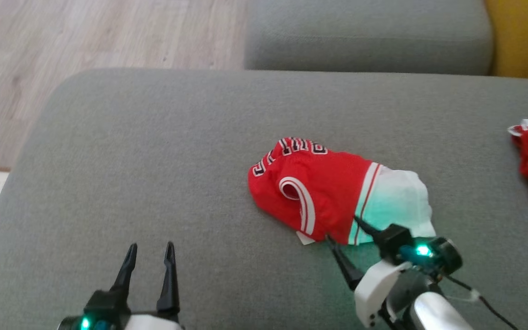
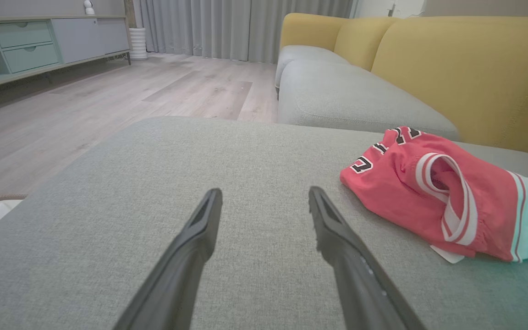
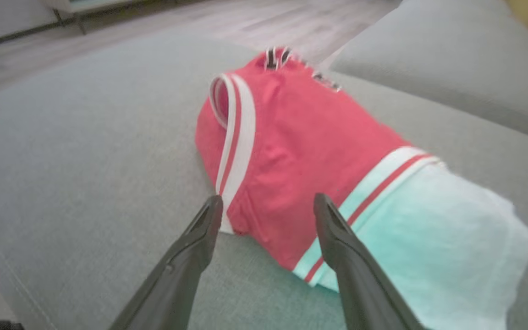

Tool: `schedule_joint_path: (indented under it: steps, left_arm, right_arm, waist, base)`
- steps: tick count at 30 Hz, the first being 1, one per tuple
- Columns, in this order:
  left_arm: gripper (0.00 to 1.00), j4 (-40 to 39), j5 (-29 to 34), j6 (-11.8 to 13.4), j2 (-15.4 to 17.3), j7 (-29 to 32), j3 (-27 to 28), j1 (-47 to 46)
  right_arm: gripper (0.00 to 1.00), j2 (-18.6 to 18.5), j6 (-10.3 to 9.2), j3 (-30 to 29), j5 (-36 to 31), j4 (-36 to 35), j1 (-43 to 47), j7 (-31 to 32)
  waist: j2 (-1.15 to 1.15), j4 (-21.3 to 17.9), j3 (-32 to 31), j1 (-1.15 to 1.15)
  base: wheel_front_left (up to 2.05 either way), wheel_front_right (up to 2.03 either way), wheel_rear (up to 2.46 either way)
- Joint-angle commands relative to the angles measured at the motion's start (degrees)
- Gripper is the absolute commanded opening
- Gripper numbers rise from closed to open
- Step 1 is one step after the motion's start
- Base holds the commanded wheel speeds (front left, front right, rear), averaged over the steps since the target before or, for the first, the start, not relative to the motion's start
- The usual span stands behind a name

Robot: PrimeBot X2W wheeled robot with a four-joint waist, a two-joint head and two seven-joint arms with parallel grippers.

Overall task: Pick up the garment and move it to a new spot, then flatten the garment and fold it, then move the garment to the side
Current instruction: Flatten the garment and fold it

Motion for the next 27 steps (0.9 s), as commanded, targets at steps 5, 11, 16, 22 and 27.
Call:
schedule_joint_path:
  steps: [5, 11, 16, 22, 27]
  left_arm:
    - [1.00, -1.5, -1.3, 1.0, -0.5, -0.7, -0.7, -5.2]
    - [1.00, -2.0, -2.2, 2.3, -0.5, -0.7, -1.9, -6.4]
    - [1.00, -2.1, -2.6, 2.8, -0.5, -0.7, -2.8, -8.0]
    - [1.00, -1.9, -3.0, 3.2, -0.5, -0.7, -3.2, -9.4]
    - [1.00, -1.6, -3.2, 3.4, -0.5, -0.7, -2.9, -8.7]
  right_arm:
    - [1.00, -1.0, 0.39, 2.9, -1.2, 3.2, -4.0, 2.8]
    - [1.00, -0.9, 0.39, 2.3, -5.4, 6.6, -6.7, 3.0]
    - [0.60, -0.4, 0.39, 3.1, -8.1, 10.0, -9.1, 3.6]
    - [0.00, 0.5, 0.39, 1.7, -6.7, 8.8, -11.1, 2.1]
    - [0.00, -0.2, 0.39, 3.5, -1.6, -3.2, -14.0, 4.8]
  waist:
    - [0.00, 2.3, 2.3, 0.00]
    - [0.00, 2.8, 4.4, 0.00]
    - [0.00, 2.9, 6.1, 0.00]
    - [0.00, 2.9, 6.0, 0.00]
    - [0.00, 2.5, 4.5, 0.00]
  base:
    - [0.00, 0.00, 0.00]
    - [0.00, 0.00, 0.00]
    - [0.00, 0.00, 0.00]
    - [0.00, 0.00, 0.00]
    - [0.00, 0.00, 0.00]
